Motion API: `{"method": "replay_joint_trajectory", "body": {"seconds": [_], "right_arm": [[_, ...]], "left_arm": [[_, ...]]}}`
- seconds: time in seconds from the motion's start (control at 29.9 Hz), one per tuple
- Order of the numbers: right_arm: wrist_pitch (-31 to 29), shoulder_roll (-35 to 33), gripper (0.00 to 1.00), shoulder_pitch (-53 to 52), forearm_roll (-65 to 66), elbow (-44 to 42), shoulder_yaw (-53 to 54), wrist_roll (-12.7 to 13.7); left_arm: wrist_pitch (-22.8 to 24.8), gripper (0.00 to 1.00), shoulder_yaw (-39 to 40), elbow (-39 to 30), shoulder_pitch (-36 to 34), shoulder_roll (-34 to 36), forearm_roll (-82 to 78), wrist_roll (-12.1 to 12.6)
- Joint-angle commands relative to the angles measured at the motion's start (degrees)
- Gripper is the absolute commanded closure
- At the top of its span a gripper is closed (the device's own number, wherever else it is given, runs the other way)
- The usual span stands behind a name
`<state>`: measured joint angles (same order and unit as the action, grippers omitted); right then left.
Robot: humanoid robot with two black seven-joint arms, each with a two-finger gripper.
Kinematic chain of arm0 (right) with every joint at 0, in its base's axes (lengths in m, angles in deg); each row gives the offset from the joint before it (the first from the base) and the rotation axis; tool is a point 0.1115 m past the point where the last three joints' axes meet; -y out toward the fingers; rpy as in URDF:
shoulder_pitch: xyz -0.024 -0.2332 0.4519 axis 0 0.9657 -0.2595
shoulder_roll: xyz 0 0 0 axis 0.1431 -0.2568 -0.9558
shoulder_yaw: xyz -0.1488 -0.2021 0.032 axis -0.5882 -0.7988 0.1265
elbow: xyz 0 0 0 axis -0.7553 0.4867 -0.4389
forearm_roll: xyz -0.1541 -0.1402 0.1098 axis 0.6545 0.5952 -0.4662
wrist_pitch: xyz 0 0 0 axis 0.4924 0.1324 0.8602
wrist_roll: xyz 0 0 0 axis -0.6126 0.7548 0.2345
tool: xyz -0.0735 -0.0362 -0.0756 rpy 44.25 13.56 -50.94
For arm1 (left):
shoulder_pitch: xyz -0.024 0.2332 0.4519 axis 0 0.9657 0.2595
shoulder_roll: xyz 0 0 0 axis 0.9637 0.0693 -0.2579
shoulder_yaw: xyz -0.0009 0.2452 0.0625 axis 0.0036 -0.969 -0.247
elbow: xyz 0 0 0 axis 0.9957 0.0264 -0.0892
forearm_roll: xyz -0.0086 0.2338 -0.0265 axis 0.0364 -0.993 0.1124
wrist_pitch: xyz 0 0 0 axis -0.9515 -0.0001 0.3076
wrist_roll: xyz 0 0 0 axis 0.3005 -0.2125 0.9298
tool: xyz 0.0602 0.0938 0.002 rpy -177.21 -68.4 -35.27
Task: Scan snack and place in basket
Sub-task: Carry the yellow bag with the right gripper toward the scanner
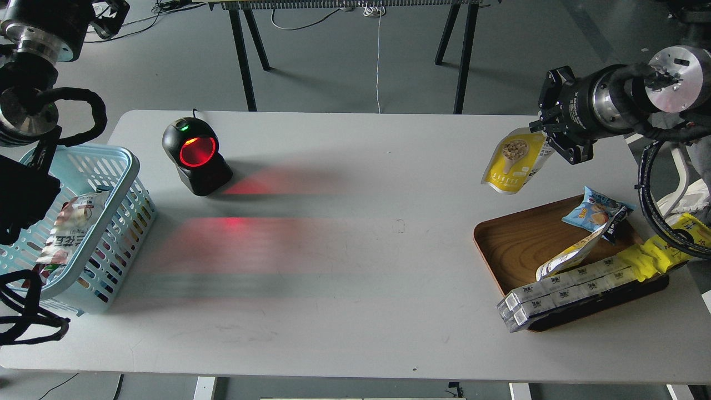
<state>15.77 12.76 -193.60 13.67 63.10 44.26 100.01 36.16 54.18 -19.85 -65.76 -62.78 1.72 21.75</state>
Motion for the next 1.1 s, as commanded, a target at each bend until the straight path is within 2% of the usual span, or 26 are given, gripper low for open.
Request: {"method": "replay_joint_trajectory", "body": {"seconds": [0.0,0.64,1.07], "right_arm": [[0.07,1.66,1.0,-1.9,-0.31,0.22,0.02,0.0],[2.01,16.86,1.0,-2.08,-0.49,-3.47,7.75,0.0],[4.38,30.48,1.0,9.87,0.74,-13.39,18.91,0.0]], "left_arm": [[-0.05,0.0,0.0,0.0,0.0,0.0,0.0,0.0],[-0.58,0.0,-0.35,0.61,0.26,-0.09,-0.18,0.0],[-1.46,0.0,-0.35,0.61,0.26,-0.17,0.0,0.0]]}}
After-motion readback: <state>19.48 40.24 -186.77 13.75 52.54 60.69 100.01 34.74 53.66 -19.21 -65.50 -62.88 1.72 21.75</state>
